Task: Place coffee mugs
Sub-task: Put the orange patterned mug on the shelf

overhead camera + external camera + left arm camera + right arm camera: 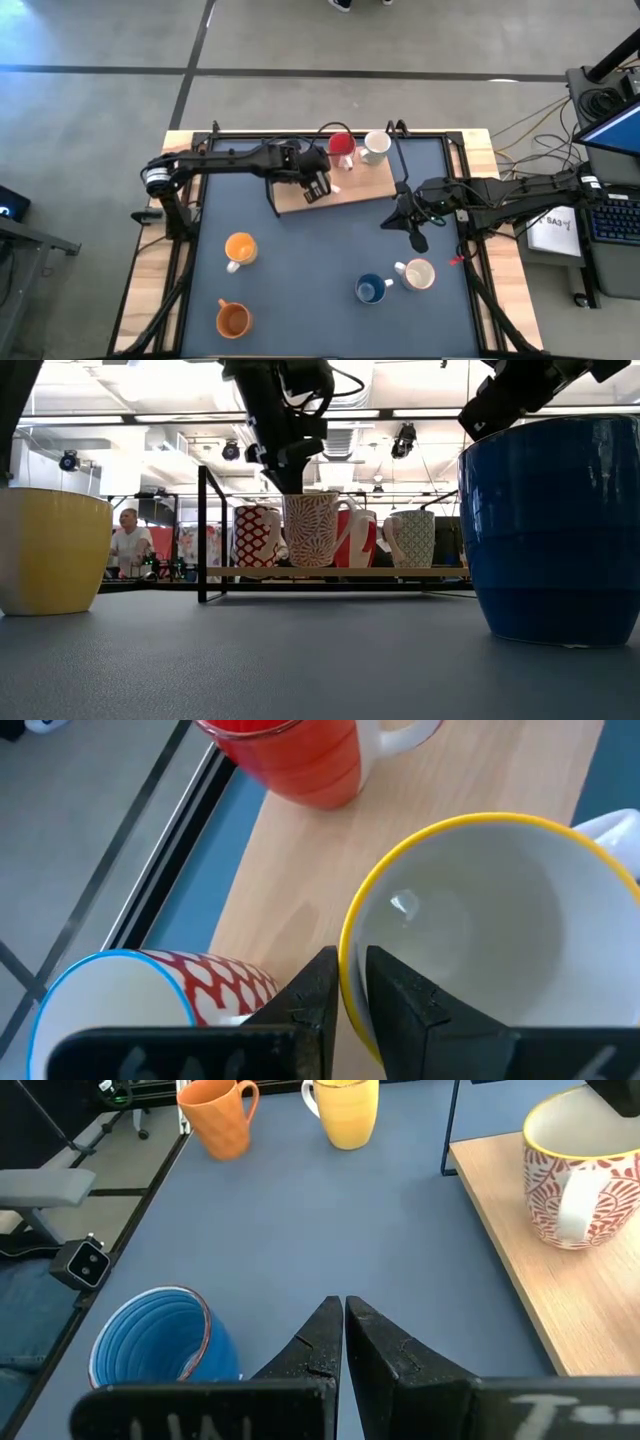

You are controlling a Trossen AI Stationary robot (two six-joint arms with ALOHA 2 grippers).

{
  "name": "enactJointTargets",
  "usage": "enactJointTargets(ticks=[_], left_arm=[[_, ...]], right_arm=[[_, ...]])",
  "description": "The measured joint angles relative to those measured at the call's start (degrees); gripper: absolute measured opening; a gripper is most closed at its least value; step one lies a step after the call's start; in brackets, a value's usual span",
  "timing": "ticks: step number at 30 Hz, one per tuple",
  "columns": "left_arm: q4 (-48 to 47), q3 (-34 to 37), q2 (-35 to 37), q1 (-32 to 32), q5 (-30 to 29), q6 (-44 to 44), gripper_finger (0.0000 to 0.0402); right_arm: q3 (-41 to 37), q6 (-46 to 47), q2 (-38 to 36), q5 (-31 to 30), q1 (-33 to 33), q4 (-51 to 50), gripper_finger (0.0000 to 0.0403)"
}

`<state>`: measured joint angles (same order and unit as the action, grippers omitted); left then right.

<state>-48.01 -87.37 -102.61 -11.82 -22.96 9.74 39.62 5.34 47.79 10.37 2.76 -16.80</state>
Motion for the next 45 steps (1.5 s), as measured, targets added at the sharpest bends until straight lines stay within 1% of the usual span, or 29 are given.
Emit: enactJointTargets(ticks=[5, 12, 17, 19, 21, 23, 26, 28, 31, 33, 34, 36, 41, 45], left_arm=[[1.02, 0.02, 0.00, -1.05, -0.02, -0.47, 0.0040], [4.26, 0.02, 0.02, -2.09, 0.00, -2.01, 0.0075], [3.76, -0.23, 0.23, -2.18, 0.02, -4.16, 0.0097], [1.69, -2.49, 0.37, -1.94, 0.22, -5.22, 0.0102], [-0.59, -5.75, 0.80, -1.40, 2.11, -7.55, 0.0104], [-3.42, -8.64, 1.40, -0.66, 7.80, -11.82, 0.0104], [-8.38, -10.99, 1.53, 0.77, 18.82, -17.96, 0.0092], [-9.51, -11.08, 1.53, 2.30, 22.10, -20.54, 0.0077], [-9.25, -9.73, 1.62, 4.67, 22.49, -22.93, 0.0043], [-9.44, -7.89, 1.39, 5.98, 22.54, -23.32, 0.0015], [-9.50, -6.93, 1.23, 6.42, 22.60, -23.13, 0.0008], [-7.45, -4.92, 1.05, 6.85, 22.19, -22.65, 0.0008], [1.55, 0.15, 1.05, 6.43, 20.28, -22.53, 0.0002], [3.07, 1.38, 1.05, 5.31, 17.32, -21.58, 0.0001]], right_arm=[[0.00, 1.03, 0.00, 0.02, -0.02, 1.20, 0.0009], [0.00, 1.10, 0.00, 0.07, -0.01, 2.02, 0.0009], [0.00, 1.09, 0.00, 0.07, -0.01, 2.32, 0.0009], [0.00, 1.11, 0.00, 0.07, 0.00, 2.43, 0.0009], [0.00, 1.09, 0.00, 0.06, 0.00, 2.37, 0.0009], [0.00, 1.09, 0.00, 0.03, -0.02, 2.43, 0.0009], [0.00, 1.09, 0.00, 0.00, -0.01, 2.56, 0.0009], [0.00, 1.09, 0.00, 0.00, -0.01, 2.61, 0.0009], [0.00, 1.07, 0.00, -0.02, -0.01, 2.63, 0.0009], [0.00, 1.02, 0.00, -0.02, -0.02, 2.62, 0.0009], [0.00, 0.94, 0.00, -0.02, -0.02, 2.62, 0.0009], [0.00, 0.79, 0.00, -0.02, 0.00, 2.65, 0.0009], [0.00, 0.71, 0.00, -0.02, -0.02, 2.69, 0.0009], [0.00, 0.66, 0.00, -0.02, 0.00, 2.71, 0.0009]])
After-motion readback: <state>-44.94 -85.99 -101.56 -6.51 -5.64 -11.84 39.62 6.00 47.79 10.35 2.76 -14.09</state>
